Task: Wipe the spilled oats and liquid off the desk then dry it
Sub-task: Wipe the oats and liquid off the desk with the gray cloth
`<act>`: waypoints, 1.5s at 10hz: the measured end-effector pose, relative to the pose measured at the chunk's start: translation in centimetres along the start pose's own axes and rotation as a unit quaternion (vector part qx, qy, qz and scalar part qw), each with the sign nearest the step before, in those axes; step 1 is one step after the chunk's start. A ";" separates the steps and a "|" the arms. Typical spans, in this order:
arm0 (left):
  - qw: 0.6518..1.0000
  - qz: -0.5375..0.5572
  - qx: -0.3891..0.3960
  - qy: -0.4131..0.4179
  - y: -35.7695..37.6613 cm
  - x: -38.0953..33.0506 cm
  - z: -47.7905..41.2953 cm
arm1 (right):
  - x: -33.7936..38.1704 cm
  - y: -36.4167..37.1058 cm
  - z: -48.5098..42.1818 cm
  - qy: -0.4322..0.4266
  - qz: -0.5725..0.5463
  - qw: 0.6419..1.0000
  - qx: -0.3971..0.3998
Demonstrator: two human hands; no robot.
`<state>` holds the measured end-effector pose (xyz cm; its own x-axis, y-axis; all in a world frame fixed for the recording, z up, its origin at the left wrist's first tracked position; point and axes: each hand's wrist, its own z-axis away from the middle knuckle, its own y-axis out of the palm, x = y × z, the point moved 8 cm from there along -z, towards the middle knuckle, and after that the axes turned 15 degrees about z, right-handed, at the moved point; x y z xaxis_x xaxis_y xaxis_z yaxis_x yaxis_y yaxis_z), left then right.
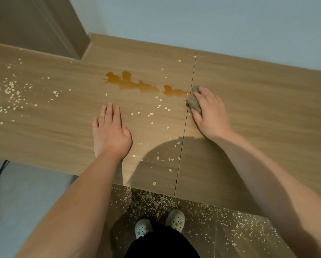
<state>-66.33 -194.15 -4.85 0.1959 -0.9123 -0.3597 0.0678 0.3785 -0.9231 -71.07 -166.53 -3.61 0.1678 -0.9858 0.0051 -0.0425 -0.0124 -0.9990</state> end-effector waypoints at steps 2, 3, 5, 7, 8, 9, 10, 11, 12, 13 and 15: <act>1.000 0.008 -0.001 -0.001 -0.1 0.0 0.0 | -10.0 -0.2 -1.9 0.265 0.014 0.964 0.001; 1.000 0.010 0.000 -0.001 -0.1 0.0 0.1 | -5.9 -0.1 -2.3 0.225 0.028 0.974 -0.001; 1.000 0.017 -0.001 0.000 0.0 0.1 0.1 | -0.3 -0.5 2.5 -0.045 0.013 0.999 0.018; 1.000 0.025 -0.004 0.002 -0.1 0.1 0.0 | -10.7 -0.6 -1.2 0.304 0.021 0.952 -0.019; 1.000 0.024 -0.001 0.003 0.0 0.1 -0.1 | -8.4 -0.2 -2.3 0.350 0.007 0.937 -0.017; 1.000 0.029 -0.001 0.008 0.0 0.2 -0.2 | -3.4 -0.1 -2.5 0.175 0.022 0.984 -0.036; 0.999 0.035 -0.002 0.009 0.0 0.1 -0.1 | -4.4 -0.6 -2.7 0.095 -0.017 0.994 -0.042; 0.999 0.034 0.001 0.008 -0.1 0.1 0.0 | -8.9 -0.7 -4.9 0.207 0.005 0.976 -0.069; 0.999 0.033 0.004 0.007 -0.1 0.0 0.0 | -10.9 -0.9 -7.5 0.345 0.029 0.936 -0.056; 0.999 0.031 0.009 0.003 -0.1 0.0 -0.1 | -9.2 -0.8 -10.9 0.338 0.032 0.940 -0.031; 1.000 0.023 0.009 0.001 -0.2 -0.1 0.0 | -5.3 -0.3 -14.4 0.263 0.016 0.964 -0.043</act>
<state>-66.41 -194.15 -4.67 0.1975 -0.8940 -0.4022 0.0755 0.4229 -0.9030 -86.13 -163.75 -2.68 -0.3556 -0.9345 0.0180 -0.1238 0.0280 -0.9919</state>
